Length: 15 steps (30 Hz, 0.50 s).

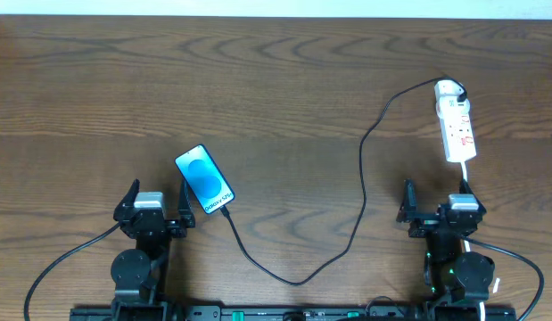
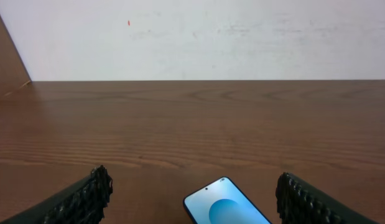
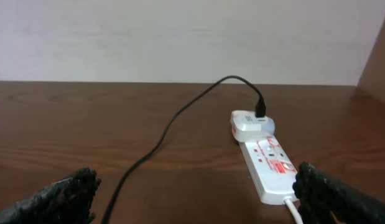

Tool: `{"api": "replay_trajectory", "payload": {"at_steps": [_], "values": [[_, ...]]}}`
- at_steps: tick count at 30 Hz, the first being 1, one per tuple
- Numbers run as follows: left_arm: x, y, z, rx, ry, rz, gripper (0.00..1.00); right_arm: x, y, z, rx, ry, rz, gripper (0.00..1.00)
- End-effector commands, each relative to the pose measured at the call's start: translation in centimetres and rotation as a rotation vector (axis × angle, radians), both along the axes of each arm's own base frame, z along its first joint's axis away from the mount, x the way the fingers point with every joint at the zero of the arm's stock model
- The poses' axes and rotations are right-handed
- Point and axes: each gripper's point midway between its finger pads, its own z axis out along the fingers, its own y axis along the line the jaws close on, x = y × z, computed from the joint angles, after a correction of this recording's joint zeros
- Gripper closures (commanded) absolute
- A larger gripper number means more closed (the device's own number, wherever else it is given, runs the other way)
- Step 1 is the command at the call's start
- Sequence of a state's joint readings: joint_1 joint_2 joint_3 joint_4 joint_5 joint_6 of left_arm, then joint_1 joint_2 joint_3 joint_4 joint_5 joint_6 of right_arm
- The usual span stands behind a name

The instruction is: Plug charger to phone and switch on socket

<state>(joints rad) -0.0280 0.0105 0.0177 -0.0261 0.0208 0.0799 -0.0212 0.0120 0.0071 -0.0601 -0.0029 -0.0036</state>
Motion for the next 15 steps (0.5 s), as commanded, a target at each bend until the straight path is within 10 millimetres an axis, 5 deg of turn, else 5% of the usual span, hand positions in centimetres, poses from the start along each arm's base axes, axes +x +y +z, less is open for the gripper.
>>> {"api": "replay_trajectory", "payload": {"at_steps": [1,15], "values": [[-0.12,0.32,-1.6,0.016,0.052,0.015,0.14,-0.02,0.14,0.08,0.031,-0.006,-0.005,0.01],[-0.12,0.32,-1.6,0.016,0.052,0.015,0.14,-0.05,0.14,-0.29,0.097,0.008,-0.009,0.01]]}}
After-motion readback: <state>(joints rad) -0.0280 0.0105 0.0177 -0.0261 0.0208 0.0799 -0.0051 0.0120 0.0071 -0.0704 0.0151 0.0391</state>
